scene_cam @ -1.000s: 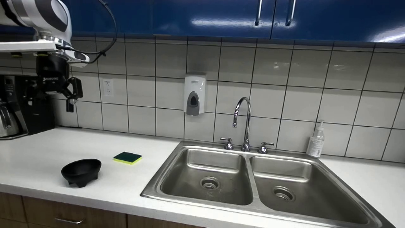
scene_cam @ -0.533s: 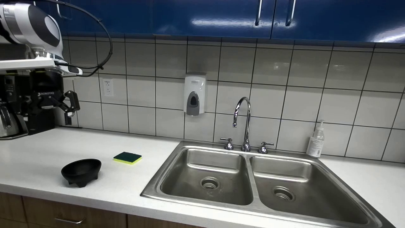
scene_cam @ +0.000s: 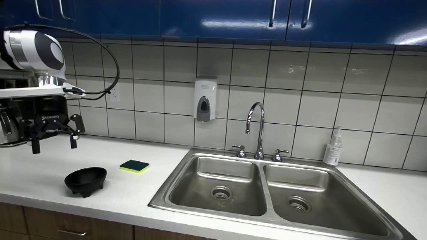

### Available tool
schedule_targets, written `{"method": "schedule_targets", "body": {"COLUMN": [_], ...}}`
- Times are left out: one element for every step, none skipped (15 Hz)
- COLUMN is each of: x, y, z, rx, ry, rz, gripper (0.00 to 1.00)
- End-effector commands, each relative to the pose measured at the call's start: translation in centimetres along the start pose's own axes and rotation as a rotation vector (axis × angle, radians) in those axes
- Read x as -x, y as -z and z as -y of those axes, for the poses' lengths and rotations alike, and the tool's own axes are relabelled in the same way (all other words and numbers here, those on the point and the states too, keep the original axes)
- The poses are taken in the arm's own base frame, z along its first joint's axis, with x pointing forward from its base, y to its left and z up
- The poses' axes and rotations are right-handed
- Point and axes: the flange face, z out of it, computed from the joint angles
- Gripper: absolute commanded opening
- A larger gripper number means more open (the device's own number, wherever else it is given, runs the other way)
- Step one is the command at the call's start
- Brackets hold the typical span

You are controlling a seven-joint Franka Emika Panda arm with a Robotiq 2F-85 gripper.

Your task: Pick up the black bowl and put it in the sink

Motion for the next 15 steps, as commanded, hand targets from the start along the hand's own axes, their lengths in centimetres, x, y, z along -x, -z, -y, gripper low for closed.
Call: {"method": "schedule_targets", "body": {"x": [-1.2, -1.5, -1.9, -2.3, -2.7, -3.0, -3.4, -3.8, -4.2, -4.5, -4.9, -5.2, -5.6, -6.0, -6.3], "y": [-1.6, -2.1, -2.6, -3.2, -3.7, -4.2, -4.8, -5.5, -6.0, -6.6, -7.2, -7.7, -8.1, -8.5, -8.9], "z": [0.4, 0.4, 0.5, 0.5, 0.5, 0.6, 0.5, 0.6, 0.6, 0.6, 0.6, 0.6, 0.7, 0.7, 0.7], "rx": [0.006, 0.000, -0.005, -0.008, -0.012, -0.014, -0.018, -0.019, -0.018, -0.016, -0.016, -0.015, -0.015, -0.016, -0.016], "ry": [0.045, 0.052, 0.056, 0.059, 0.067, 0.071, 0.075, 0.079, 0.082, 0.086, 0.093, 0.100, 0.106, 0.112, 0.118], "rz": [-0.035, -0.039, -0.041, -0.040, -0.039, -0.034, -0.027, -0.021, -0.014, -0.007, 0.001, 0.010, 0.017, 0.026, 0.033], "gripper": [1.00, 1.00, 1.00, 1.00, 1.00, 1.00, 1.00, 1.00, 1.00, 1.00, 1.00, 1.00, 1.00, 1.00, 1.00]}}
